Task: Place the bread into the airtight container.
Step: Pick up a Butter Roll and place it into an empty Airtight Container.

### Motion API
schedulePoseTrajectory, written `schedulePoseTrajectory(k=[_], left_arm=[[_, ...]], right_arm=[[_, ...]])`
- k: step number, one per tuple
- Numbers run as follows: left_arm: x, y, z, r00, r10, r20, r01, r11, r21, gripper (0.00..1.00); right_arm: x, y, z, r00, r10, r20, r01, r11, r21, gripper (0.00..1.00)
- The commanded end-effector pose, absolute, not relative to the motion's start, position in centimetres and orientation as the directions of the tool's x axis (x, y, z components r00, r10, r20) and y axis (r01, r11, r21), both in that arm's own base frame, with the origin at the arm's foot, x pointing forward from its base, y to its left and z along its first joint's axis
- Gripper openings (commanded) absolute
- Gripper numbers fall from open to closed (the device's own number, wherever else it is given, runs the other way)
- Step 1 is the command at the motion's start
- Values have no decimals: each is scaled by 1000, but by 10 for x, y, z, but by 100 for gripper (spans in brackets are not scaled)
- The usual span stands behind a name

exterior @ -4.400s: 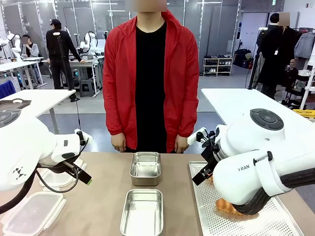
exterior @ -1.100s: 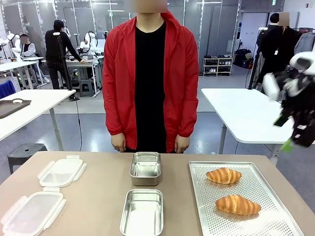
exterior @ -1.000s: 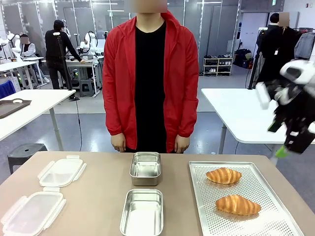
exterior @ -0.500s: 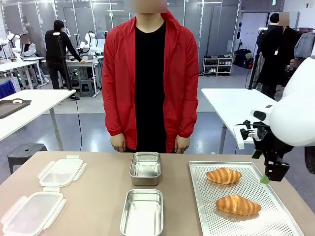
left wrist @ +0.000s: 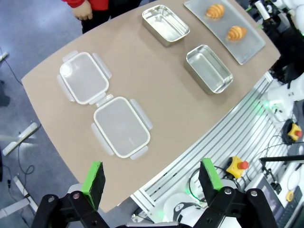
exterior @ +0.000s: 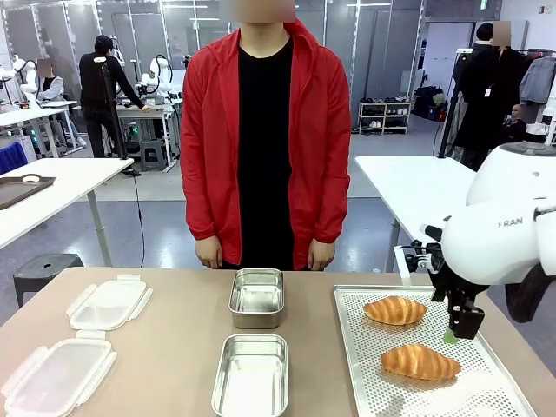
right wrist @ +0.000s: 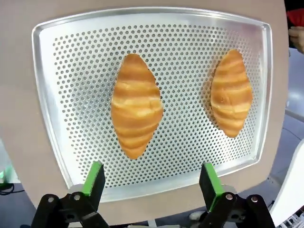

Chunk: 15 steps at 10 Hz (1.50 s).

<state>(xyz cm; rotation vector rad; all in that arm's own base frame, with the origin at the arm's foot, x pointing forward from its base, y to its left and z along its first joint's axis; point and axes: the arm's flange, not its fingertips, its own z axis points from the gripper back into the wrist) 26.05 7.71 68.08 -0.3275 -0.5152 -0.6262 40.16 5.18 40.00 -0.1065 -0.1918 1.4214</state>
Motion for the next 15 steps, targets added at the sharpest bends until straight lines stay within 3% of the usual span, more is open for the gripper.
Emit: schedulePoseTrajectory(k=[1, 7, 15], left_arm=[[260, 77, 682, 681, -481, 552, 641, 756, -133, 100], [260, 77, 682, 681, -481, 552, 641, 756, -133, 100], [260, 77, 682, 681, -481, 552, 641, 756, -133, 100]], right_arm=[[387, 57, 371, 177, 983, 44, -962, 182, -202, 100], [389, 64, 331, 209, 978, -5, -971, 207, -116, 100], [400, 70, 295, 245, 968, 50, -966, 249, -74, 100]])
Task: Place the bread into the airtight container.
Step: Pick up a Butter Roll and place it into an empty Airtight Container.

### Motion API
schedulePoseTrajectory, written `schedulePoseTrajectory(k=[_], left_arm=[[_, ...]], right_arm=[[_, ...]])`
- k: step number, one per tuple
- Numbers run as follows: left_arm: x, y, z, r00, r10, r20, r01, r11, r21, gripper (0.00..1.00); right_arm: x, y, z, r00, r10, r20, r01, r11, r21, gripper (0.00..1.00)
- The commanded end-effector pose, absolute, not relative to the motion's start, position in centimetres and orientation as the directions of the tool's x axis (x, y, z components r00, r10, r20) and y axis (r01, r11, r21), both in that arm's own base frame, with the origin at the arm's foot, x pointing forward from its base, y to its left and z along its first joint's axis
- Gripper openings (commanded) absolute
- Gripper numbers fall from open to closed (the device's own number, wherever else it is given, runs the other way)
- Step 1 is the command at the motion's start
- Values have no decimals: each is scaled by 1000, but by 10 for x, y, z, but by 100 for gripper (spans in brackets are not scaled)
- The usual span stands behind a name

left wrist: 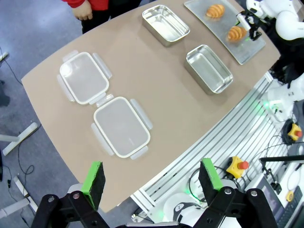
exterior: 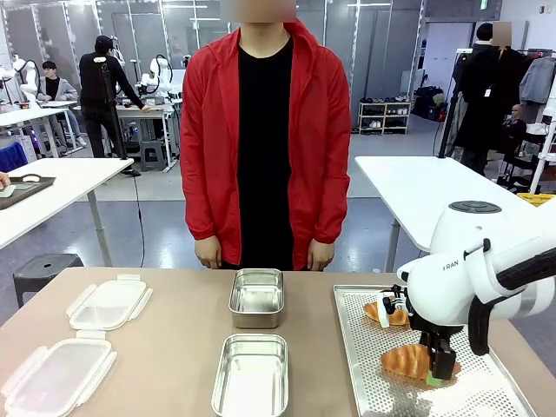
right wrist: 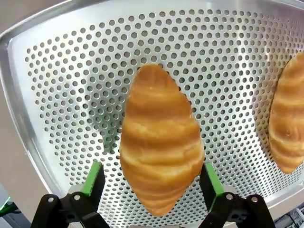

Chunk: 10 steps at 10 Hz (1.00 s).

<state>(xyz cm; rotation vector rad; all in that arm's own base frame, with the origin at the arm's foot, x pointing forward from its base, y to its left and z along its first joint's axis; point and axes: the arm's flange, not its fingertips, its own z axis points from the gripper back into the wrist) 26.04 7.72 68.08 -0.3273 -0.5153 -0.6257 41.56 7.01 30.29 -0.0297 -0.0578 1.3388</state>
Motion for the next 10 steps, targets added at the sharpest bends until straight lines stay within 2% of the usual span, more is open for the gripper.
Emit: schedulePoseTrajectory(k=[1, 2, 7, 10], left_arm=[[260, 77, 682, 681, -481, 552, 641, 756, -133, 100], [260, 77, 682, 681, -481, 552, 641, 756, -133, 100], [260, 77, 682, 681, -481, 552, 641, 756, -133, 100], [260, 77, 682, 681, -481, 552, 641, 756, -133, 100]], right_arm=[[401, 69, 292, 241, 969, 58, -967, 245, -71, 100], [402, 68, 290, 244, 968, 62, -967, 247, -65, 100], [403, 69, 295, 256, 964, 68, -963, 261, -67, 49], [406, 75, 323, 286, 957, 49, -954, 289, -83, 49]])
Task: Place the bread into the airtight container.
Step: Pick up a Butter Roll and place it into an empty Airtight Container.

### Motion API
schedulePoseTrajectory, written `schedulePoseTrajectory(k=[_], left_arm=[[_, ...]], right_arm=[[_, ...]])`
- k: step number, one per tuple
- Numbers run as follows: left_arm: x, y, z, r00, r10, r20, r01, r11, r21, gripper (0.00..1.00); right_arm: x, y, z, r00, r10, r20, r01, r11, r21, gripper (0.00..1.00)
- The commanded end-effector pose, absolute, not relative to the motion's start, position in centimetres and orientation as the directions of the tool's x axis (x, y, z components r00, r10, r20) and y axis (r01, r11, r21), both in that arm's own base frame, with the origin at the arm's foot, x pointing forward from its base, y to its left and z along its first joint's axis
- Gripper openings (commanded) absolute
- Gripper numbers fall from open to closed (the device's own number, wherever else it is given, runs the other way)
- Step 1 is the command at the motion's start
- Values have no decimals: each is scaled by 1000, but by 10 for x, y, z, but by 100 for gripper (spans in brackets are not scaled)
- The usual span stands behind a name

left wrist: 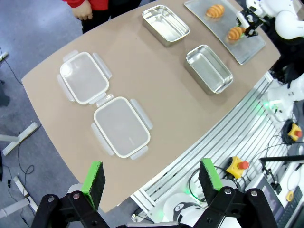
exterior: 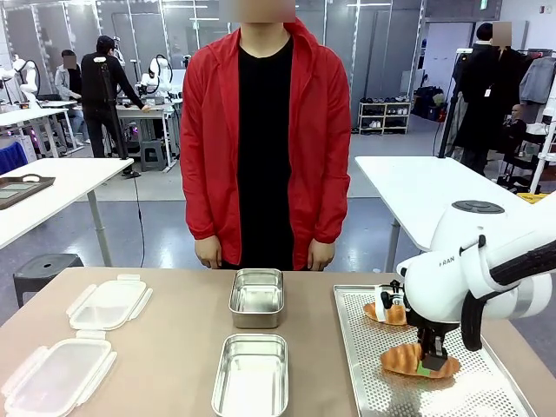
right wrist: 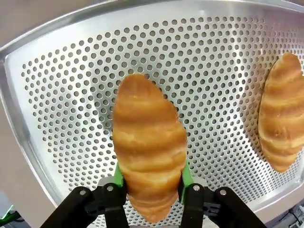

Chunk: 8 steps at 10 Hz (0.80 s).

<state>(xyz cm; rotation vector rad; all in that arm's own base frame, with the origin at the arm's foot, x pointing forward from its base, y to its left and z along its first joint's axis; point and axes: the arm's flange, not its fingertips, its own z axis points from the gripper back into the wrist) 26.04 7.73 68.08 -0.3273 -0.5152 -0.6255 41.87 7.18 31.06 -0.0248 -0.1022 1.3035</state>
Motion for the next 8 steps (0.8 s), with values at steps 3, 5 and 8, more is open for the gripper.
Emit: schedulePoseTrajectory(k=[3, 5, 8], left_arm=[[260, 77, 682, 681, -481, 552, 641, 756, -133, 100], [260, 77, 682, 681, -481, 552, 641, 756, -133, 100], [260, 77, 682, 681, -481, 552, 641, 756, -133, 100]], right_arm=[[398, 95, 381, 277, 960, 44, -955, 280, -96, 49], [387, 128, 424, 298, 954, 38, -949, 300, -99, 49], [370, 196, 450, 245, 969, 44, -961, 249, -118, 49]])
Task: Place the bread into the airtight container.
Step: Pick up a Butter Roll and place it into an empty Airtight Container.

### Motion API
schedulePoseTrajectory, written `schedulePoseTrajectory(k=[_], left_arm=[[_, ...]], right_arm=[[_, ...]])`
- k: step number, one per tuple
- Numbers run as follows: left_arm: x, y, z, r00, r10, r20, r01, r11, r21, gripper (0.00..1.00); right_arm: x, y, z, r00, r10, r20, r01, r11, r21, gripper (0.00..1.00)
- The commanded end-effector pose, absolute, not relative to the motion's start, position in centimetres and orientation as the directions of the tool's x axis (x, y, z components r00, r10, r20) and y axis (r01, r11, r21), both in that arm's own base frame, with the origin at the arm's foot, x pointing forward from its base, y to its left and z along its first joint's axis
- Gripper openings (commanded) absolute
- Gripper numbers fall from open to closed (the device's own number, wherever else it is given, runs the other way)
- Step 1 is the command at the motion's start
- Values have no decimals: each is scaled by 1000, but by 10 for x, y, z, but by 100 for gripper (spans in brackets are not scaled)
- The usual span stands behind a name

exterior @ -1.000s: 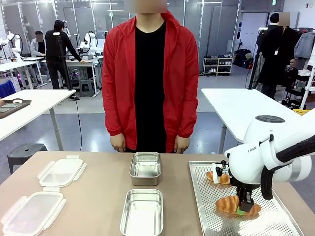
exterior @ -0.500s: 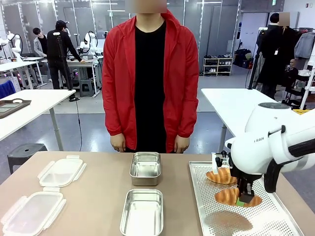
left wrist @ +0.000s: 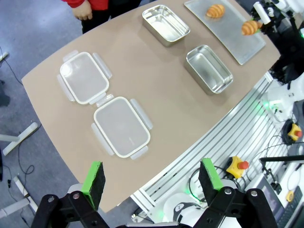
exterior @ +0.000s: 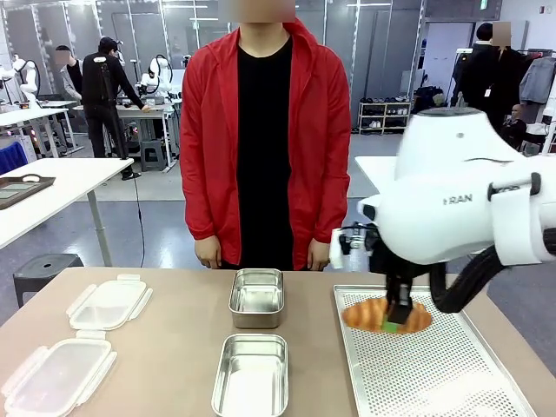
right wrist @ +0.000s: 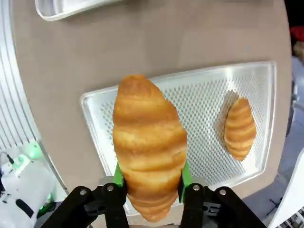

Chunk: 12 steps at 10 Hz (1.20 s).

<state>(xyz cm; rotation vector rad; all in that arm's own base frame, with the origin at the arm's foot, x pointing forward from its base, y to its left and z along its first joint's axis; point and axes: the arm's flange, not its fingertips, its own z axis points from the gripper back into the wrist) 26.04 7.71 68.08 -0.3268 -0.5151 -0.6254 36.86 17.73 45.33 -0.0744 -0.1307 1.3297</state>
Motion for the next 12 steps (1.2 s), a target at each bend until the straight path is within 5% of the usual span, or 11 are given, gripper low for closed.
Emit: schedulePoseTrajectory(k=[1, 7, 12], left_arm=[[260, 77, 682, 681, -481, 552, 641, 756, -133, 100], [260, 77, 682, 681, -481, 552, 641, 756, -133, 100], [260, 77, 682, 681, -481, 552, 641, 756, -133, 100]], right_arm=[[364, 227, 453, 239, 970, 50, -961, 243, -129, 49], [332, 368, 426, 215, 976, 44, -959, 219, -180, 49], [323, 378, 420, 192, 980, 50, -968, 198, -151, 49]])
